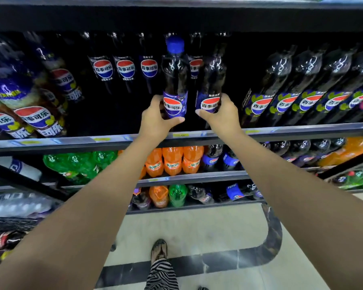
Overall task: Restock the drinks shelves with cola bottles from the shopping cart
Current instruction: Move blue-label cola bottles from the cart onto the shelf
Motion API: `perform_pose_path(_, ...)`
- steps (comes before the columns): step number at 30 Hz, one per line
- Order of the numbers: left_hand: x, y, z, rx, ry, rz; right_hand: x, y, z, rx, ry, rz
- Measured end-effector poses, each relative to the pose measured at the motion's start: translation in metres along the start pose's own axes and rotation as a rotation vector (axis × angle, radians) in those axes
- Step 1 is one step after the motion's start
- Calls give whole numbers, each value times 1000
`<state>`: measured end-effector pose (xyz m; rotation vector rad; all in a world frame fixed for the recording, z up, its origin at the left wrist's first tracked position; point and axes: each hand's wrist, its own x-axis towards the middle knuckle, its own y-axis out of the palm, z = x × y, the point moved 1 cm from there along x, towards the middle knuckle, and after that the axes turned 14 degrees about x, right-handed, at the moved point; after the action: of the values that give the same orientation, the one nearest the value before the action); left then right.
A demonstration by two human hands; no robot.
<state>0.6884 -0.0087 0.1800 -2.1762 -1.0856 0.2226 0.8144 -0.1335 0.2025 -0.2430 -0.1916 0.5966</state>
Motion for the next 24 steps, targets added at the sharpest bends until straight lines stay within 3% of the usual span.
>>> perform_pose_path(12,38,37,-15,122,-24,-162,36,9,-13,-67,-38,-234)
perform_pose_path(24,71,62,-27,149,-39,-221,71,0,-18,-91,-49,-269)
